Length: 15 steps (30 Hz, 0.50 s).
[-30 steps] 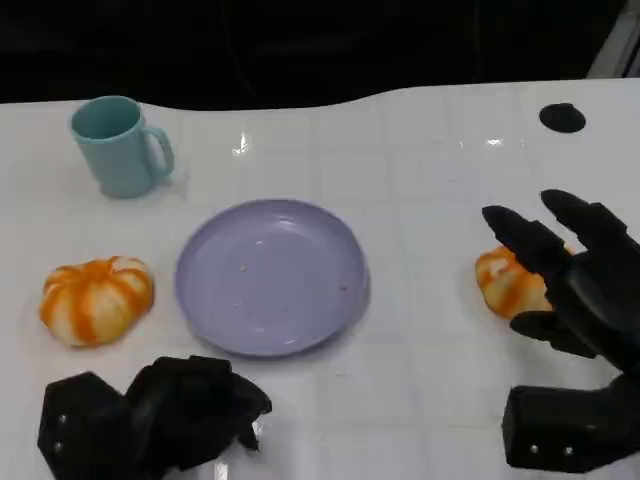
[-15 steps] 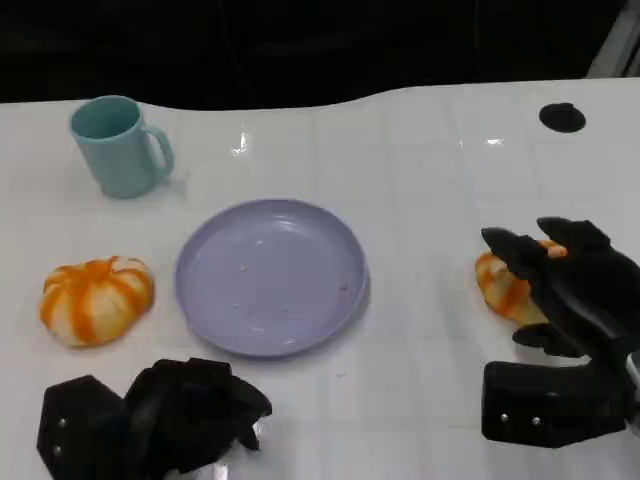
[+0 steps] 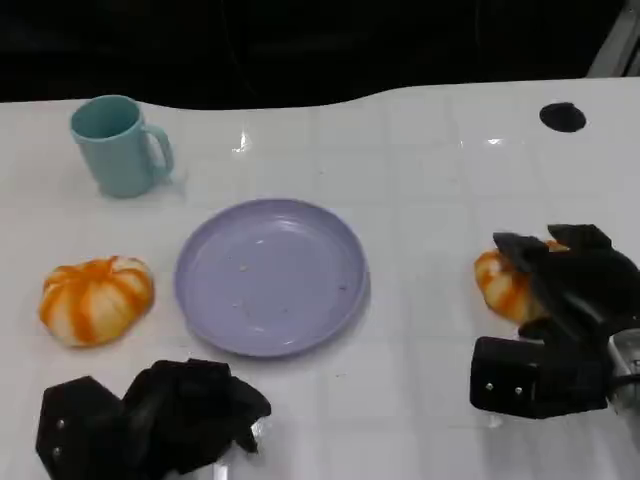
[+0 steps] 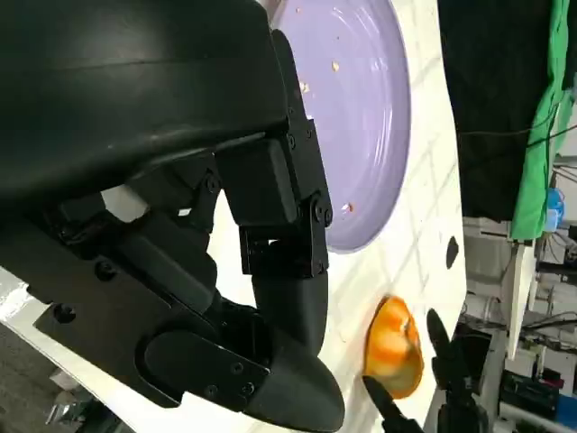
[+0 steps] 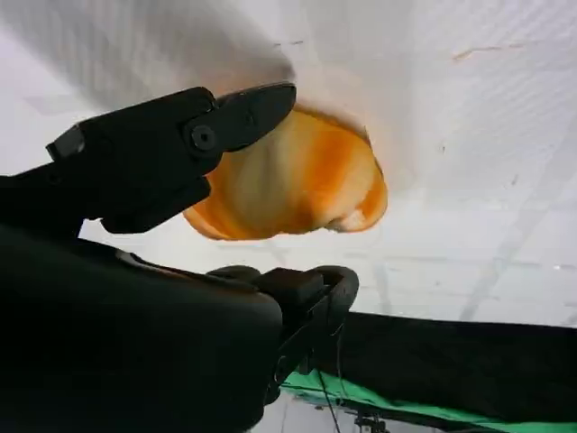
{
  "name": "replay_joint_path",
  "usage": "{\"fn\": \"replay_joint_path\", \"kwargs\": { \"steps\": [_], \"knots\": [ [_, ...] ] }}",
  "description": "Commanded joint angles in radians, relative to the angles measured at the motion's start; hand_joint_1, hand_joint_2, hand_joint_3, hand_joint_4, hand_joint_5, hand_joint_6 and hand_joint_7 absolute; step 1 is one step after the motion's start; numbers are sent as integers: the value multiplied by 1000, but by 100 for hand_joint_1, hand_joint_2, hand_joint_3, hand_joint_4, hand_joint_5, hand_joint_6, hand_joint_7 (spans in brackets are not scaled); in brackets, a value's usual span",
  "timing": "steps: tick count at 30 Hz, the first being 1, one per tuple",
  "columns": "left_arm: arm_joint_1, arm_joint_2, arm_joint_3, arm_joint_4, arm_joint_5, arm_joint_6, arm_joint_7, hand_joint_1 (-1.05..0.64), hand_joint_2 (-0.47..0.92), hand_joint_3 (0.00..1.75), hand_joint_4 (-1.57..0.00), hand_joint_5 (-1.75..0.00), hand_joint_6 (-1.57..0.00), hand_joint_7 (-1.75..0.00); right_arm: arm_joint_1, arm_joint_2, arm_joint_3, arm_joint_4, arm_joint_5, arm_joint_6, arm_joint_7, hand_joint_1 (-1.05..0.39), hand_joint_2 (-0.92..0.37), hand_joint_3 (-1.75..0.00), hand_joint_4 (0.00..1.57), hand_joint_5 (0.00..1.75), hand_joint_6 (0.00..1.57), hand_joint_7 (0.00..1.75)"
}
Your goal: Grasp the bread from the table and place it into the plate.
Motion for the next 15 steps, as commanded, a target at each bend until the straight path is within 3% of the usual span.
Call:
{"fn": "replay_joint_path", "kwargs": {
  "steps": [1,3,4,5,6,7,8,9,15],
  "knots": [
    [16,11,1,-14,5,6,10,-105,63,26,-89,-152,-149,-46,-51,-3,6,103,27,-53,-113,-22,-87,-1,45,27,59,4],
    [17,11,0,-18,7,8,13,-105,63,27,-89,-152,-149,-46,-69,0,-8,160,68,-126,-178,-13,-89,-2,98,32,99,12],
    [18,11,-1,-19,8,9,14,-105,64,27,-89,-152,-149,-46,-76,0,-9,183,81,-151,-197,-9,-90,-5,102,87,120,16],
    [18,11,-1,-20,9,9,15,-105,64,27,-89,-152,-149,-46,-84,-1,-6,201,89,-167,-211,-7,-91,-6,96,124,126,25],
    [19,10,0,-22,7,11,14,-105,64,27,-89,-152,-149,-47,-88,-3,1,220,88,-190,-247,-7,-92,-6,92,144,123,40],
    [19,10,1,-21,5,10,11,-105,63,27,-89,-151,-149,-47,-92,-4,8,237,86,-205,-277,-6,-91,-10,89,162,101,102],
    [18,10,1,-20,6,8,11,-105,63,27,-89,-151,-149,-46,-97,-4,14,252,83,-213,-300,-7,-89,-12,87,168,87,130],
    [17,11,1,-19,7,7,11,-105,63,27,-89,-151,-149,-47,-101,-3,18,264,82,-218,-315,-8,-89,-15,86,172,78,148],
    [15,12,1,-18,8,10,13,-105,63,27,-89,-152,-149,-47,-117,0,29,302,92,-233,-354,-10,-89,-20,85,175,71,158]
  ]
}}
